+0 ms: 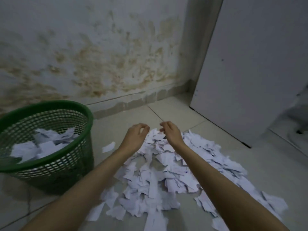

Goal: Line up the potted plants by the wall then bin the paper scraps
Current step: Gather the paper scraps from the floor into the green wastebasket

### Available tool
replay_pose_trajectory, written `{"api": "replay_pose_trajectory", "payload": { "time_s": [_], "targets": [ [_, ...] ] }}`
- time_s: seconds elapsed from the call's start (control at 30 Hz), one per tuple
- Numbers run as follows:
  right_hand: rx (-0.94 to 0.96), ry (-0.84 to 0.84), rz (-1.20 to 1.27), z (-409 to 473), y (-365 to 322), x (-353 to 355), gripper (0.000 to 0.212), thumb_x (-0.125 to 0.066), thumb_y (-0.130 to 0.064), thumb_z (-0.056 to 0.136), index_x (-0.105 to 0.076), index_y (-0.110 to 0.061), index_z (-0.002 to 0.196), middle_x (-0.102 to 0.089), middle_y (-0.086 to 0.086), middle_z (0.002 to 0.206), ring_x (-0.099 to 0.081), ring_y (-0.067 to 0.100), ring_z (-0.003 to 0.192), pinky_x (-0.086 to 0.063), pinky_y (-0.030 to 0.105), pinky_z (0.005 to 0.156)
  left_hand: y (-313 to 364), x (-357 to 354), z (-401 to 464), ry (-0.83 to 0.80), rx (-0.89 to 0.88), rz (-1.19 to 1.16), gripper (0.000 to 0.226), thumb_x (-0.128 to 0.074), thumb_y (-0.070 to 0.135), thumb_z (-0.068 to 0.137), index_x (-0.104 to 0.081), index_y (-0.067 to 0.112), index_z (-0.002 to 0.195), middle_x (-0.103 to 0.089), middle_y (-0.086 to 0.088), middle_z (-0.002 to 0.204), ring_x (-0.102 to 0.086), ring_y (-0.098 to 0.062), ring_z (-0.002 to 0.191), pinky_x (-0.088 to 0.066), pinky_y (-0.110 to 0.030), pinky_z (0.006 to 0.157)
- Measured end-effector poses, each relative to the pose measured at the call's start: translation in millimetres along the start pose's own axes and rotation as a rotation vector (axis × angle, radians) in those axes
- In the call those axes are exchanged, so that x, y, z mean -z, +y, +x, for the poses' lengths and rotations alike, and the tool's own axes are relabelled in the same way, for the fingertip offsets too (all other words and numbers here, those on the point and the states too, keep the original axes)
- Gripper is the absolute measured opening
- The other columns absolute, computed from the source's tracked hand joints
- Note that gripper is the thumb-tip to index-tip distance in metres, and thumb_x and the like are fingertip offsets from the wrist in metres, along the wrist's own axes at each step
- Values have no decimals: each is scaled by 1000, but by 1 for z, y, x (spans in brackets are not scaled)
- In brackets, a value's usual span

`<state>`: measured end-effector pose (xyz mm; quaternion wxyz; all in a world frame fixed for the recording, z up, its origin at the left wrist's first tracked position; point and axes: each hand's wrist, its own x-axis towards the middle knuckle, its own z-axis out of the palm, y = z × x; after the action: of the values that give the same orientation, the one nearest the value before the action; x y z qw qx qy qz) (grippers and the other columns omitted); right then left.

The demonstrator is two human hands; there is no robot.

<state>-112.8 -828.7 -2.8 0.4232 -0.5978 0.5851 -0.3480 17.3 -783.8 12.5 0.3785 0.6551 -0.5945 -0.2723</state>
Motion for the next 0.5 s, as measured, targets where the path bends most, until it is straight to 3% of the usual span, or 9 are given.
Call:
{"api": "replay_pose_trajectory", "payload": {
  "time_s": [0.17,0.3,0.4,0.5],
  "targets": [
    [-178,50,-253,29,76,30,34,-39,-21,98,-57,1,116,-59,20,123,-55,32,112,-40,31,83,-38,-34,14,-129,133,78,39,-42,23,98,-50,0,129,-51,-17,135,-49,-28,122,-37,-27,98],
    [-89,-40,-464,59,99,18,35,-42,-23,97,-53,-8,126,-57,17,129,-52,31,119,-41,31,94,-81,-56,25,-123,247,146,40,-45,22,97,-48,2,131,-49,-19,135,-48,-31,123,-36,-31,101],
    [25,-8,-559,76,109,-7,40,-43,-27,96,-46,-16,135,-47,13,140,-40,29,131,-35,40,106,-107,-66,26,5,335,156,41,-44,18,96,-44,2,134,-44,-18,139,-39,-30,129,-30,-32,106],
    [86,119,-490,85,111,-20,43,-39,-29,99,-40,-17,140,-34,9,151,-20,27,143,-20,46,116,-124,-72,31,212,327,121,40,-43,15,96,-43,2,134,-42,-17,141,-32,-30,133,-25,-34,109]
  ]
}}
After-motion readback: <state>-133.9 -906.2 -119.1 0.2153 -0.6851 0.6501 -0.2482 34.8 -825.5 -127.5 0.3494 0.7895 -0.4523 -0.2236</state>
